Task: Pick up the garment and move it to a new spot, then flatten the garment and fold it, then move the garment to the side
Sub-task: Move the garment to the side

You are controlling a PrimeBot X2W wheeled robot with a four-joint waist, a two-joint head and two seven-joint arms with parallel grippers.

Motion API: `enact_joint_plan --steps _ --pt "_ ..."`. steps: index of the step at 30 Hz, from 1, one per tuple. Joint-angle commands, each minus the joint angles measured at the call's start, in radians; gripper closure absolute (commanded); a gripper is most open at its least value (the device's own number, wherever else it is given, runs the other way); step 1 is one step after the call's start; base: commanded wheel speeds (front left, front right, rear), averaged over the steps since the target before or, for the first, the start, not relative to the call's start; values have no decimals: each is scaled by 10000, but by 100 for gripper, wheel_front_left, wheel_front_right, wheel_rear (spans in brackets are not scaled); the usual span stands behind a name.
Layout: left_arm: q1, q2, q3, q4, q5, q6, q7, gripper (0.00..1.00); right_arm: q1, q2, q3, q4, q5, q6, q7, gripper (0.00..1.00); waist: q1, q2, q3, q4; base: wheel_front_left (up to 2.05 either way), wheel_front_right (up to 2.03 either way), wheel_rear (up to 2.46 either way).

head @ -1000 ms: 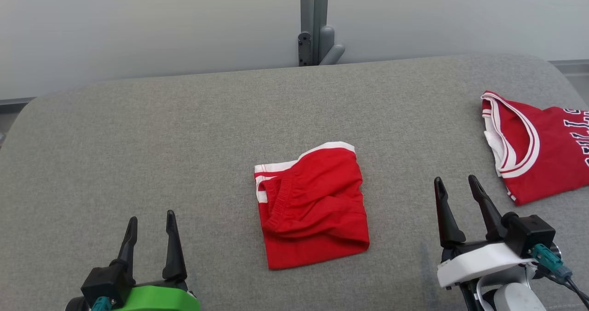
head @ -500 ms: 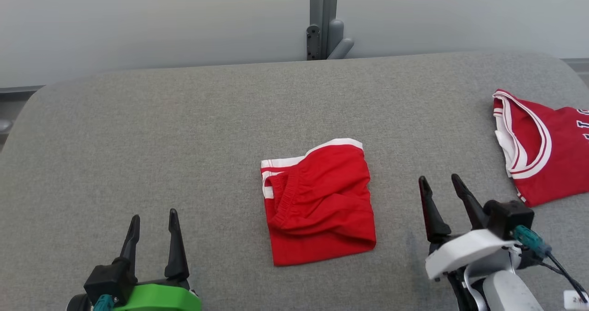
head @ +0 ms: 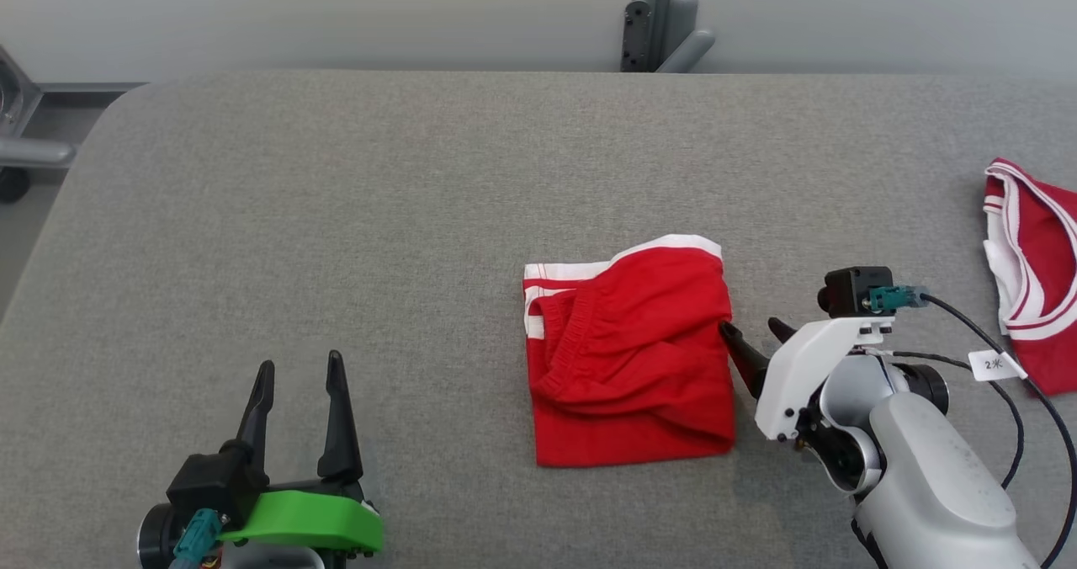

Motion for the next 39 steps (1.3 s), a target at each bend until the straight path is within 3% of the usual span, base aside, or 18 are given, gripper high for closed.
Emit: enact_joint_plan --steps 1,10,11,12,16,22,28,33,39 --pt "-195 5 -47 15 -62 68 -23 0 -272 -181 134 281 331 -1 361 0 0 70 337 438 0 0 0" --pt "-310 4 -119 115 -159 78 -22 0 -777 -648 802 1363 1718 -1 1249 0 0 70 473 938 0 0 0" --pt "-313 4 -120 117 -158 73 -23 0 -808 -629 862 1463 1845 -1 1242 5 0 70 476 957 0 0 0" --pt "-314 3 -112 107 -155 70 -23 0 -850 -606 932 1524 1987 -1 1211 46 0 70 486 967 0 0 0" --pt "-295 3 -112 78 -81 92 -23 0 -1045 -656 1234 1731 2434 -3 1016 100 0 70 517 929 0 0 0" --pt "-286 3 -184 50 45 27 -23 0 -1351 -888 1723 1833 2559 -3 477 100 0 70 553 612 0 0 0" --pt "-450 3 -320 41 171 -107 -22 0 -1667 -1463 2330 1755 2503 -4 144 100 0 70 660 -289 0 0 0" --pt "-760 7 -517 27 288 -182 -22 0 -2079 -2084 2681 1631 2392 -4 62 100 0 70 1005 -1638 0 0 0" --pt "-1121 20 -499 87 512 -310 -22 0 -2524 -2258 2756 1506 2430 -6 -92 100 0 70 1498 -3150 0 0 0"
